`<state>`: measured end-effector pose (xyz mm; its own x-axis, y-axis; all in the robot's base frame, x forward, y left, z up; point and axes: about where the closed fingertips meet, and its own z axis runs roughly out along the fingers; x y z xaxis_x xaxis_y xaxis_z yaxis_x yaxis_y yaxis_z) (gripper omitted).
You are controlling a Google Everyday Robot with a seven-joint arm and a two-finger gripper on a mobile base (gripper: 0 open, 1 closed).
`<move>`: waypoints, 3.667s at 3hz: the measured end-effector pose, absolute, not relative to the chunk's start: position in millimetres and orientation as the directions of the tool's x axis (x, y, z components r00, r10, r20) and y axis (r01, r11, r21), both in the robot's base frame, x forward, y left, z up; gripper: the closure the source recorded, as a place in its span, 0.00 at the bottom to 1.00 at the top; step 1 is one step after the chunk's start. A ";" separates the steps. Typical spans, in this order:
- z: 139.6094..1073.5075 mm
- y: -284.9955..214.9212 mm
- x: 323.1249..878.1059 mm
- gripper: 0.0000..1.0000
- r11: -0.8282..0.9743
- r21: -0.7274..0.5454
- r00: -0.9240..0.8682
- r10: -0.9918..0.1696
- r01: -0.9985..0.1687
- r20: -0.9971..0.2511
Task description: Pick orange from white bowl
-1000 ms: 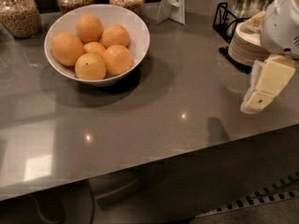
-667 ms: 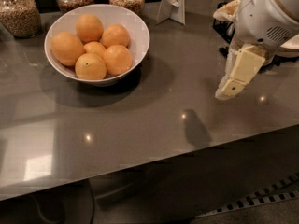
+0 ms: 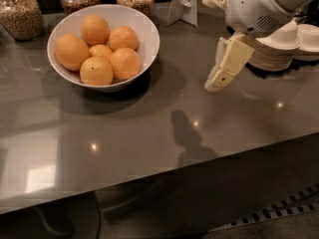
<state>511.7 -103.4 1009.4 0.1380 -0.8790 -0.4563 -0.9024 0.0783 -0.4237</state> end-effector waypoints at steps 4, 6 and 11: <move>1003.8 -12.8 558.2 0.00 -0.075 -0.435 0.317 -0.794 -0.898 -0.518; 1006.4 35.9 571.4 0.00 -0.182 -0.467 0.423 -0.765 -0.865 -0.486; 988.7 156.3 657.2 0.07 -0.358 -0.516 0.578 -0.728 -0.779 -0.368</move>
Offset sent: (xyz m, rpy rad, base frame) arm 0.0499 0.0609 -0.0152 0.0852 0.0002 0.1376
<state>657.2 156.3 988.7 0.5781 -0.7283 -0.3680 -0.7786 -0.3575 -0.5157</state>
